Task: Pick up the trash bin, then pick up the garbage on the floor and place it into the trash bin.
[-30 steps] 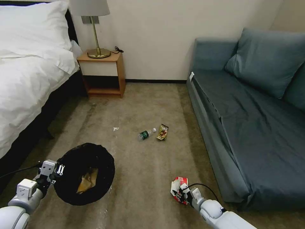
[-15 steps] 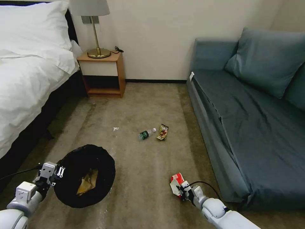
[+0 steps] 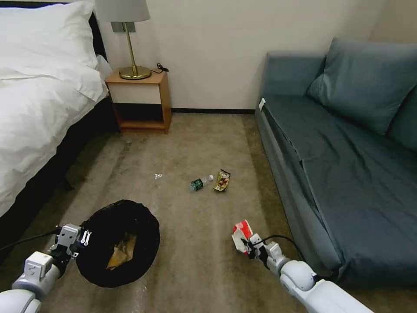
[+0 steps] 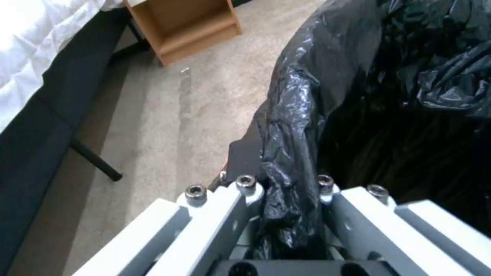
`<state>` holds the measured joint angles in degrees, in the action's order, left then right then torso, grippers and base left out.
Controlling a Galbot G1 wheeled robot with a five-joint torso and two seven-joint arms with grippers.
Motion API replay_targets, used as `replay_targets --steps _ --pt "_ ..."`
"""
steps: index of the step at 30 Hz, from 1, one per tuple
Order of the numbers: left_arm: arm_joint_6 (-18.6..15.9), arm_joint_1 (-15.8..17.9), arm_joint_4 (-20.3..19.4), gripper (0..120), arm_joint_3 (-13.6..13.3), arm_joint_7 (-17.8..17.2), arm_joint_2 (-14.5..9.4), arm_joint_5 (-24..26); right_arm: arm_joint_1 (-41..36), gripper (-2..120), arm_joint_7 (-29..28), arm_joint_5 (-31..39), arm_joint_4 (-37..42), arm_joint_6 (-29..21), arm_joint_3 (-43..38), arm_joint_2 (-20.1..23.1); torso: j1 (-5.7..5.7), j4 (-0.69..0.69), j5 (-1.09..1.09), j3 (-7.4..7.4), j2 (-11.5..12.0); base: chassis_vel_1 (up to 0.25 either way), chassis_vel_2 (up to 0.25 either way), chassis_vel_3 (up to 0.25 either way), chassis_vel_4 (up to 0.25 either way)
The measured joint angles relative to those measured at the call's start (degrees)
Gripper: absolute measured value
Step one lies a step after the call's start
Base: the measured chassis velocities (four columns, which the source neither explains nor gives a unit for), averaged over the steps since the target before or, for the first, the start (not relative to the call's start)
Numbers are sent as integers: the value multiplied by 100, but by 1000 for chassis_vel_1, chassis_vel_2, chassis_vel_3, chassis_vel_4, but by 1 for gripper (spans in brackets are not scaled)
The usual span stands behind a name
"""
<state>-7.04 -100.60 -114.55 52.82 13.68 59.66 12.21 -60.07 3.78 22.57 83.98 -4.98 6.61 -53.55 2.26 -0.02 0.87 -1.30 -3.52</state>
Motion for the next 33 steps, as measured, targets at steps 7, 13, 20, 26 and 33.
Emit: replay_targets --steps 7,13,20,26,33 --pt "8 -6 -43 4 -18 8 56 -37 -66 0 -98 577 1672 -493 -107 314 0 1 0 0 0 0 0 0 0" --pt "15 -12 -76 4 -35 8 106 -95 26 0 -353 1035 2754 -990 277 425 0 1 1 0 0 0 0 0 0" --pt "50 -66 -104 4 -37 13 172 -165 197 0 -599 1244 3486 -1267 916 341 0 1 0 1 0 0 0 0 0" --pt "98 -45 -98 4 -95 35 215 -218 498 0 -651 1490 3591 -1299 1201 238 0 1 0 0 0 0 0 0 0" --pt "82 256 -29 4 -347 86 225 -257 1024 0 -651 1827 3524 -1373 1461 23 0 0 1 0 0 0 0 0 0"
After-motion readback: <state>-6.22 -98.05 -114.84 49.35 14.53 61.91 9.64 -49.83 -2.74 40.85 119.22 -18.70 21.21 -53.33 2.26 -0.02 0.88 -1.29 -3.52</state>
